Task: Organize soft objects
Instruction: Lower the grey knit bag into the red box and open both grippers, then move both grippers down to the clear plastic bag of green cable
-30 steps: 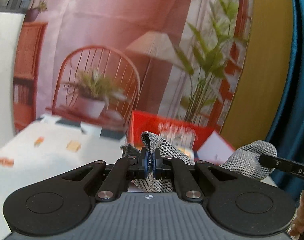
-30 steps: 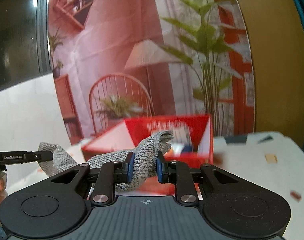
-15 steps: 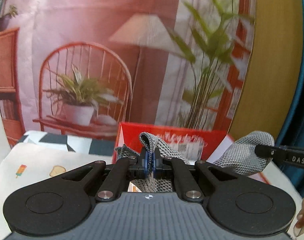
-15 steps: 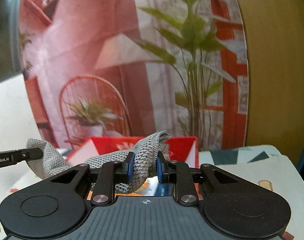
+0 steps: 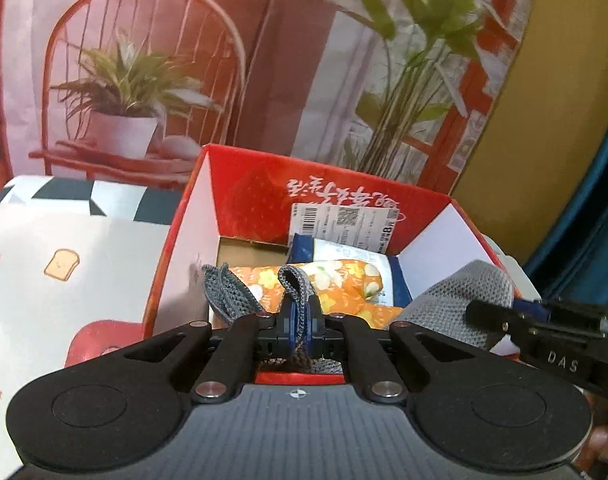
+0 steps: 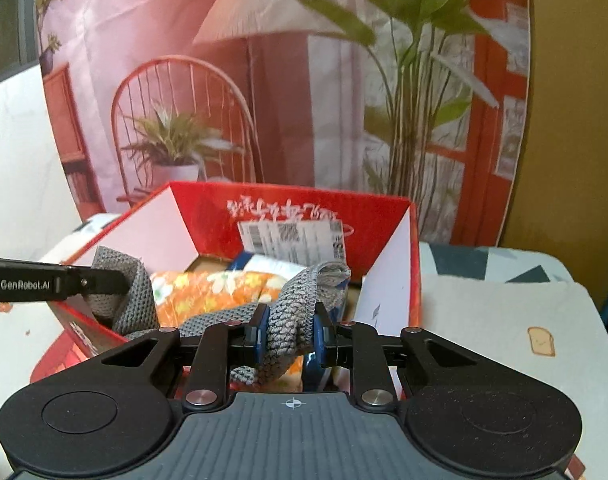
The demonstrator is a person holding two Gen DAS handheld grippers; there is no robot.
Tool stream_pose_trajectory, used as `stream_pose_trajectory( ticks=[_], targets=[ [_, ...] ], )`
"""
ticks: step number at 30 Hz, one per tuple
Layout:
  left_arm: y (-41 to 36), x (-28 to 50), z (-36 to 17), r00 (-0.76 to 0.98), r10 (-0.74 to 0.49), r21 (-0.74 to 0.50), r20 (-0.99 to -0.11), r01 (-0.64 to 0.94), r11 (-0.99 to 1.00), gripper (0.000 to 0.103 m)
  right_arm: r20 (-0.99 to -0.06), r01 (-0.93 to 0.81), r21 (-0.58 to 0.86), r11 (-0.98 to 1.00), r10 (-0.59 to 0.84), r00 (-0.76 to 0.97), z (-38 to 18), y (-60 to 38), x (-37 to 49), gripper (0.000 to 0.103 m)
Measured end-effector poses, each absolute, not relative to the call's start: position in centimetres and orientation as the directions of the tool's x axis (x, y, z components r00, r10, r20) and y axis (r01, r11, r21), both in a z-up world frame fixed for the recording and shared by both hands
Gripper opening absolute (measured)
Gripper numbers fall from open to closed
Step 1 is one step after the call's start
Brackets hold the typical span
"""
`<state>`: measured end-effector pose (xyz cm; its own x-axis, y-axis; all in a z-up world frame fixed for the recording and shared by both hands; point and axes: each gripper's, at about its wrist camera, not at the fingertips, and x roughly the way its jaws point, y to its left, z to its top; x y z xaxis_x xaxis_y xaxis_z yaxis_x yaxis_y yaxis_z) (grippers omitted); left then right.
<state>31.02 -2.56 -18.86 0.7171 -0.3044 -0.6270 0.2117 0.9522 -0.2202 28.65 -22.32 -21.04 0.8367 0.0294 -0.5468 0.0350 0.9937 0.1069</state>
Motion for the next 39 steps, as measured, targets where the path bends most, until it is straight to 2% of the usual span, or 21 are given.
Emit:
stream_pose_trajectory(
  ticks=[7, 10, 11, 12, 14, 18, 19, 21, 22, 24, 27, 29, 30, 31, 39],
  targets=[
    [-2.4, 31.3, -18.5, 0.723, -0.295, -0.196, -0.625, 0.219, 0.956, 0.007, -0.579, 0.050, 0.131, 0.990, 0.035, 0.814, -22.0, -21.8, 29.0, 0.021],
    [-2.6, 31.0, -17.9, 0.731, -0.300, -0.174, -0.612, 0.246, 0.954, 0.014, -0.582, 0.067, 0.126, 0.990, 0.019, 0.813, -22.0, -21.9, 28.8, 0.023],
    [-2.6, 30.8, -17.6, 0.736, -0.301, -0.165, -0.607, 0.254, 0.953, 0.024, -0.580, 0.074, 0.125, 0.989, 0.012, 0.814, -21.9, -22.0, 28.7, 0.024],
    [-2.7, 30.6, -17.4, 0.743, -0.299, -0.154, -0.599, 0.260, 0.953, 0.041, -0.577, 0.081, 0.124, 0.989, 0.005, 0.817, -21.8, -22.1, 28.5, 0.028],
    [-2.7, 30.0, -16.8, 0.764, -0.293, -0.128, -0.574, 0.270, 0.954, 0.059, -0.565, 0.097, 0.113, 0.989, -0.016, 0.825, -21.6, -22.3, 28.1, 0.031],
    [-2.7, 28.4, -15.4, 0.793, -0.308, -0.084, -0.526, 0.312, 0.946, 0.073, -0.500, 0.120, 0.063, 0.991, -0.073, 0.863, -20.6, -22.4, 26.5, 0.036],
    [-2.7, 27.9, -15.1, 0.800, -0.309, -0.074, -0.514, 0.317, 0.946, 0.076, -0.479, 0.118, 0.058, 0.991, -0.076, 0.874, -20.3, -22.4, 26.0, 0.040],
    [-2.6, 26.8, -14.7, 0.815, -0.306, -0.054, -0.492, 0.322, 0.945, 0.089, -0.438, 0.113, 0.070, 0.991, -0.071, 0.896, -19.8, -22.5, 24.9, 0.049],
    [-2.5, 26.2, -14.5, 0.822, -0.305, -0.048, -0.481, 0.323, 0.945, 0.092, -0.419, 0.110, 0.079, 0.991, -0.067, 0.906, -19.6, -22.6, 24.4, 0.053],
    [-2.2, 25.0, -14.2, 0.831, -0.306, -0.048, -0.465, 0.321, 0.946, 0.100, -0.387, 0.097, 0.091, 0.991, -0.055, 0.920, -19.2, -22.5, 23.4, 0.056],
    [-1.6, 23.3, -14.2, 0.828, -0.315, -0.073, -0.463, 0.319, 0.945, 0.103, -0.352, 0.075, 0.105, 0.992, -0.033, 0.935, -19.2, -22.2, 22.0, 0.070],
    [-1.3, 22.3, -14.6, 0.827, -0.313, -0.083, -0.467, 0.312, 0.947, 0.103, -0.339, 0.055, 0.123, 0.991, -0.010, 0.941, -19.3, -21.9, 21.1, 0.085],
    [-1.1, 21.7, -14.9, 0.826, -0.308, -0.084, -0.472, 0.305, 0.949, 0.103, -0.332, 0.050, 0.137, 0.989, -0.001, 0.943, -19.5, -21.8, 20.6, 0.096],
    [-0.9, 21.2, -15.3, 0.826, -0.303, -0.086, -0.476, 0.300, 0.950, 0.103, -0.326, 0.051, 0.144, 0.988, -0.001, 0.945, -19.6, -21.7, 20.2, 0.101],
    [1.0, 17.2, -19.4, 0.789, -0.282, -0.120, -0.546, 0.259, 0.958, 0.103, -0.370, 0.038, 0.200, 0.979, 0.040, 0.928, -22.6, -20.2, 16.9, 0.103]
  ],
)
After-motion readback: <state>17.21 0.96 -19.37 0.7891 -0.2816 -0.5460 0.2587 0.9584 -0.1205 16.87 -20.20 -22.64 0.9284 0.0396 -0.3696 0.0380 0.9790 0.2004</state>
